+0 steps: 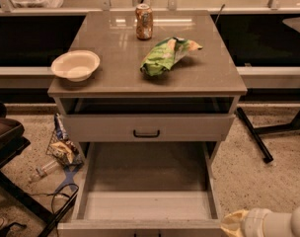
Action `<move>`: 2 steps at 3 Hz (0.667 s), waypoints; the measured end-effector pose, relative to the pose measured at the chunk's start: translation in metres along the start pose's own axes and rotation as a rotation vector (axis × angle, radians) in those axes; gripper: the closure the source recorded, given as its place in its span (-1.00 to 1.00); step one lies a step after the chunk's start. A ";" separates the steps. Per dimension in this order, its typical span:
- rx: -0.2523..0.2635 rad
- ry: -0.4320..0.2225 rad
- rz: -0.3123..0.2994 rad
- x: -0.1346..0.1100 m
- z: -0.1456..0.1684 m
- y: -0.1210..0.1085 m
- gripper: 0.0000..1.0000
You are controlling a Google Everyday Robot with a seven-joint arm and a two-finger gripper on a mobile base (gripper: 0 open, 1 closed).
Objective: Close middle drawer
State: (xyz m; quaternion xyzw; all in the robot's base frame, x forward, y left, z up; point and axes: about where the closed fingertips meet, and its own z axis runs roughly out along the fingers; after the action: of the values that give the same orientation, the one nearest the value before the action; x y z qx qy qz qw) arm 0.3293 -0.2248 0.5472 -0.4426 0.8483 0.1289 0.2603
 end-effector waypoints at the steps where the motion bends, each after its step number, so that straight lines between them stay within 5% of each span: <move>1: 0.023 -0.003 0.029 0.040 -0.004 0.014 0.90; 2: 0.026 -0.003 0.031 0.043 -0.005 0.015 1.00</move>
Offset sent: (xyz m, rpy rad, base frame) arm -0.0290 -0.0195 -0.0178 0.0009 -0.0038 -0.0334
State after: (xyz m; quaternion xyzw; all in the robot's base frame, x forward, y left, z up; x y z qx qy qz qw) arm 0.2949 -0.2483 0.5272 -0.4256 0.8565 0.1224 0.2652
